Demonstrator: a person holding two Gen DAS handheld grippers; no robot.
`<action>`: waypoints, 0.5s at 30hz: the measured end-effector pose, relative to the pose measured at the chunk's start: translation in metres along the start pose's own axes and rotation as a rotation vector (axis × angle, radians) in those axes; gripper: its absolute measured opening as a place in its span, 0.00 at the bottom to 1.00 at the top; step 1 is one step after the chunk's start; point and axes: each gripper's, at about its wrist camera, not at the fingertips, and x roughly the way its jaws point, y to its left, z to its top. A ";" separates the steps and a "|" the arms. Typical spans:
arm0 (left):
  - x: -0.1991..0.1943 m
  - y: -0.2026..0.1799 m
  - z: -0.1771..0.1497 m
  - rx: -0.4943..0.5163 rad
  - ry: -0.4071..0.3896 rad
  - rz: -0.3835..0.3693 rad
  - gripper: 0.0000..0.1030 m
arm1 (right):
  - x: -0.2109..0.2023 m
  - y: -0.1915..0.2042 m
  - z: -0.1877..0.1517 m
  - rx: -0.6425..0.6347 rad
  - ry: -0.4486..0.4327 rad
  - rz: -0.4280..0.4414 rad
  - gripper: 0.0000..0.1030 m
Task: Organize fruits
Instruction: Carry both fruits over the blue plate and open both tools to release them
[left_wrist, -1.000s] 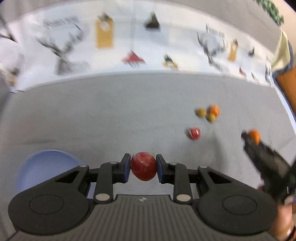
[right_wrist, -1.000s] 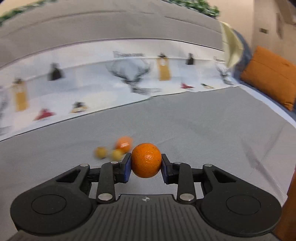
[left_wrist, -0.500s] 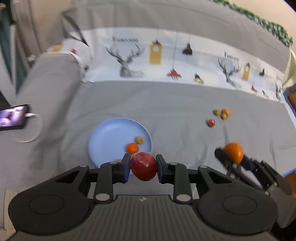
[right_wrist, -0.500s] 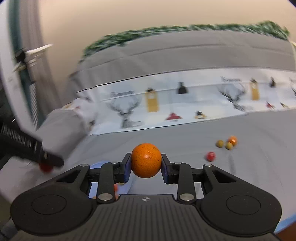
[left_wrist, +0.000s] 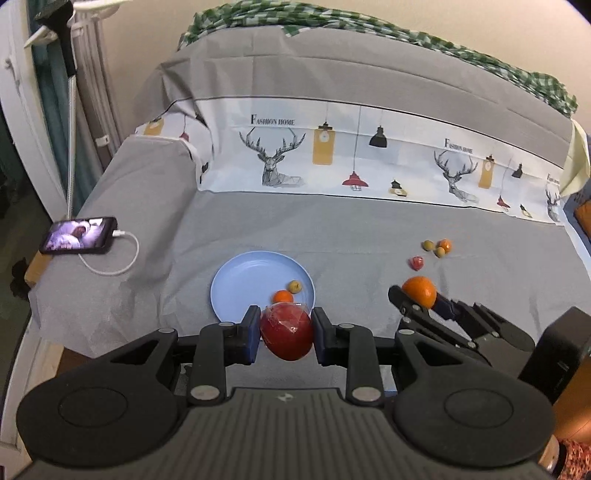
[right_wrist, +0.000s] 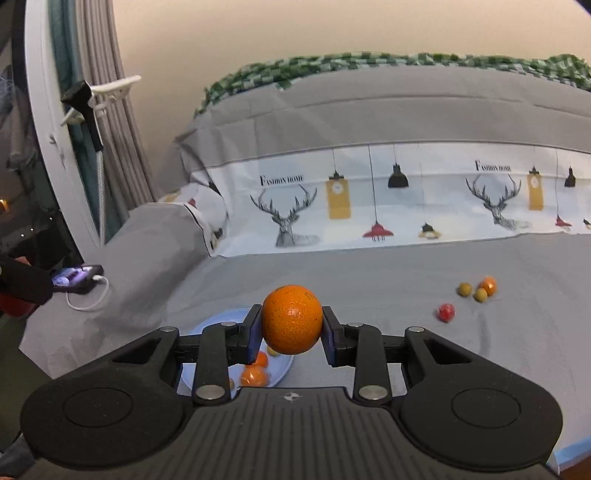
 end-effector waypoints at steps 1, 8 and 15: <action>-0.002 0.000 0.000 0.001 -0.005 -0.004 0.31 | -0.001 0.000 0.000 0.004 -0.012 -0.015 0.33; 0.017 -0.007 0.011 -0.024 0.000 -0.098 0.31 | -0.002 -0.008 -0.003 0.022 0.018 -0.048 0.33; 0.061 -0.011 0.024 0.023 0.002 -0.178 0.31 | 0.009 -0.027 -0.002 0.075 0.045 -0.169 0.33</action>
